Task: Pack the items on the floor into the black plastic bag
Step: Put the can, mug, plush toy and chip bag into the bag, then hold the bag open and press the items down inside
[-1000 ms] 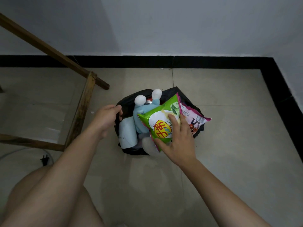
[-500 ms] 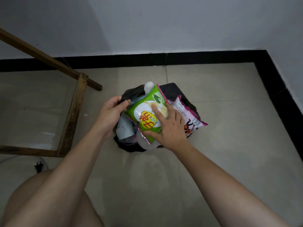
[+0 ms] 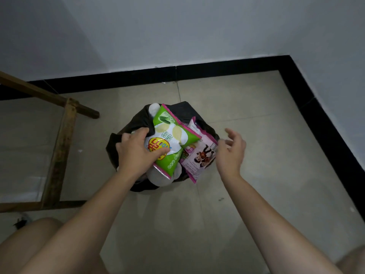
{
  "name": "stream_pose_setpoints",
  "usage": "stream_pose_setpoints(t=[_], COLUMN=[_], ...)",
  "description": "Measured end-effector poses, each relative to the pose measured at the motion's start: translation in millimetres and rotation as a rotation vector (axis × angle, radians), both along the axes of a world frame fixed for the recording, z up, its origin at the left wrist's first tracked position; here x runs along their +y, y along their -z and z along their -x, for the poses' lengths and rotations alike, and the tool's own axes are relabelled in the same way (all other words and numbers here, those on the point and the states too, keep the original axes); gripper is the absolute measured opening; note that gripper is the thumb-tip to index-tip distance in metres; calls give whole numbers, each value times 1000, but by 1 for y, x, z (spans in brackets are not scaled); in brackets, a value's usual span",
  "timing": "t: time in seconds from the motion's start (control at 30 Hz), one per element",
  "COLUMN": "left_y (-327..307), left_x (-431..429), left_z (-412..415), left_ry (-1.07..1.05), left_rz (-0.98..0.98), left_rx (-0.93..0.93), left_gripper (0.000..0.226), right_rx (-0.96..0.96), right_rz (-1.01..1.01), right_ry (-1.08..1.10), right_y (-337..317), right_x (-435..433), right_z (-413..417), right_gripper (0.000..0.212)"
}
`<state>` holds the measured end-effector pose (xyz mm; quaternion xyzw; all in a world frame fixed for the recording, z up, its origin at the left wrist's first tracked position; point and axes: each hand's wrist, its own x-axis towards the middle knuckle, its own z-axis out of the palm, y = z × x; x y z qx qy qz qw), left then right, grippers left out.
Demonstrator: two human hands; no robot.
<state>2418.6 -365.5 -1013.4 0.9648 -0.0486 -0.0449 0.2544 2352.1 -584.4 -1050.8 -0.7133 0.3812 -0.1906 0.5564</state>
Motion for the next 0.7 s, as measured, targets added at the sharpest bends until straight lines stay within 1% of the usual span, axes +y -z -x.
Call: stream_pose_setpoints(t=[0.03, 0.07, 0.1, 0.13, 0.17, 0.2, 0.23, 0.3, 0.33, 0.4, 0.43, 0.5, 0.57, 0.6, 0.63, 0.7], left_y=[3, 7, 9, 12, 13, 16, 18, 22, 24, 25, 24, 23, 25, 26, 28, 32], left_x=[-3, -5, -8, -10, -13, -16, -18, -19, -19, -18, -18, -21, -27, -30, -34, -43], left_z=[0, 0, 0, 0, 2, 4, 6, 8, 9, 10, 10, 9, 10, 10, 10, 7], left_ry=[-14, -27, -37, -47, -57, -79, -111, -183, -202, -180, -147, -77, 22, 76, 115, 128], left_rz=[-22, -43, -67, -88, -102, -100, -74, 9, 18, -58, -103, -134, -133, -150, -171, -202], left_rx=[-17, -29, -37, -40, -43, -37, -27, -56, -114, -271, -319, -303, -245, -222, -193, -123], left_gripper=[88, 89, 90, 93, 100, 108, 117, 126, 125, 116, 110, 100, 92, 90, 90, 92], right_rx=[94, 211, 312, 370, 360, 301, 221, 93, 42, -14, -5, 75, 232, 305, 342, 349], right_rz=[-47, -141, -261, -398, -542, -638, -669, -643, -638, -642, -609, -448, -229, -166, -163, -210], right_ry=[89, 109, 75, 9, -46, -68, -52, -26, -40, -135, -191, -275, -342, -388, -411, -350], right_y=[8, 15, 24, 31, 34, 32, 30, 22, 18, 12, 15, 22, 40, 50, 67, 65], right_x=[-8, -14, -16, -15, -12, -8, -6, -2, 0, 6, 10, 14, 6, 0, -8, -14], right_z=[5, 7, 8, 9, 8, 5, 0, -16, -23, -40, -48, -57, -62, -61, -61, -49], right_gripper=[40, 45, 49, 50, 49, 46, 44, 44, 43, 37, 34, 32, 41, 45, 47, 50])
